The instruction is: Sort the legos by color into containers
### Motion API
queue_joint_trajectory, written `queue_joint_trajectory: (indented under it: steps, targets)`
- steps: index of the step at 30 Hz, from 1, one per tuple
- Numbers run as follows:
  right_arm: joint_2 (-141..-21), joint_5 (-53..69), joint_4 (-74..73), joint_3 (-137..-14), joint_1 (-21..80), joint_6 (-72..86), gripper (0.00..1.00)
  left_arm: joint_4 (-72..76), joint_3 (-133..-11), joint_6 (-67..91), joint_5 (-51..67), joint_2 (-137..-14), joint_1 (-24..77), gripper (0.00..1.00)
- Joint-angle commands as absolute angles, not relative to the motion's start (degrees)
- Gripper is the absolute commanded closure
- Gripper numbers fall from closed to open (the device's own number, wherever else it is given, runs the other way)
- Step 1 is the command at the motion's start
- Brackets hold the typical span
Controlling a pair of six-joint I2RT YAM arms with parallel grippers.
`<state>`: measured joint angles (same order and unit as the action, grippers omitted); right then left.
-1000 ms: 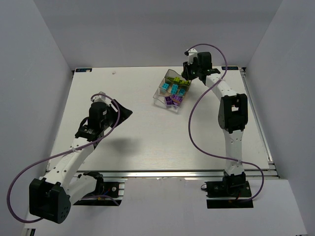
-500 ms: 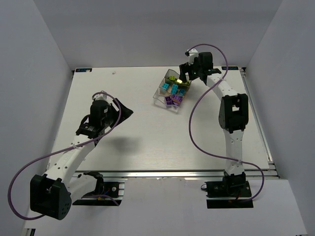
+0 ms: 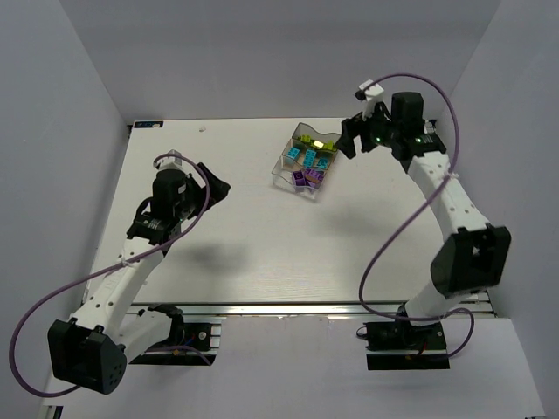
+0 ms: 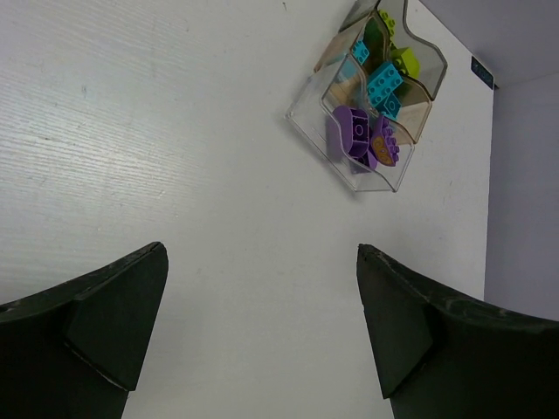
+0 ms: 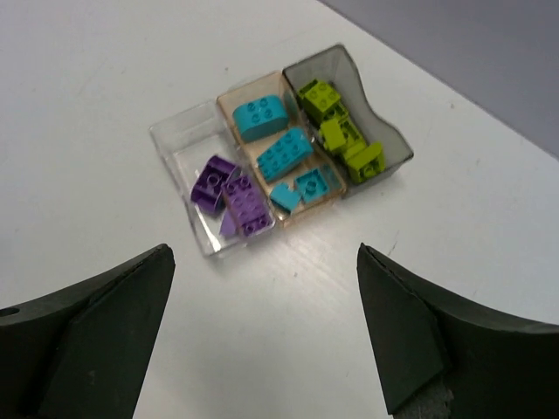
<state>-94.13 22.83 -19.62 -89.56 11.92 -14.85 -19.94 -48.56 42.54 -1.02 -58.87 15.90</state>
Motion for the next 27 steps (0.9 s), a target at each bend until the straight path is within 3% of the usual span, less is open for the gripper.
queue_joint_trajectory:
  steps: [1,12,18,27]
  targets:
    - [-88.6,23.8,-21.7,-81.5,10.1,-11.5,0.11,-19.3,-49.9,41.0,-0.1,-57.1,15.6,0.02]
    - [-71.5,8.8,-17.4,-64.4,9.3,-1.7,0.11,-16.0,-51.9,39.6,6.6,-59.4,15.6,0.02]
    - [-70.0,4.1,-16.6,-61.8,9.2,-1.8,0.11,-14.6,-53.5,39.0,8.2,-61.9,15.6,0.02]
    - [-70.0,6.5,-15.4,-59.6,9.3,-2.5,0.11,-12.4,-53.2,39.9,8.4,-61.4,15.6,0.02]
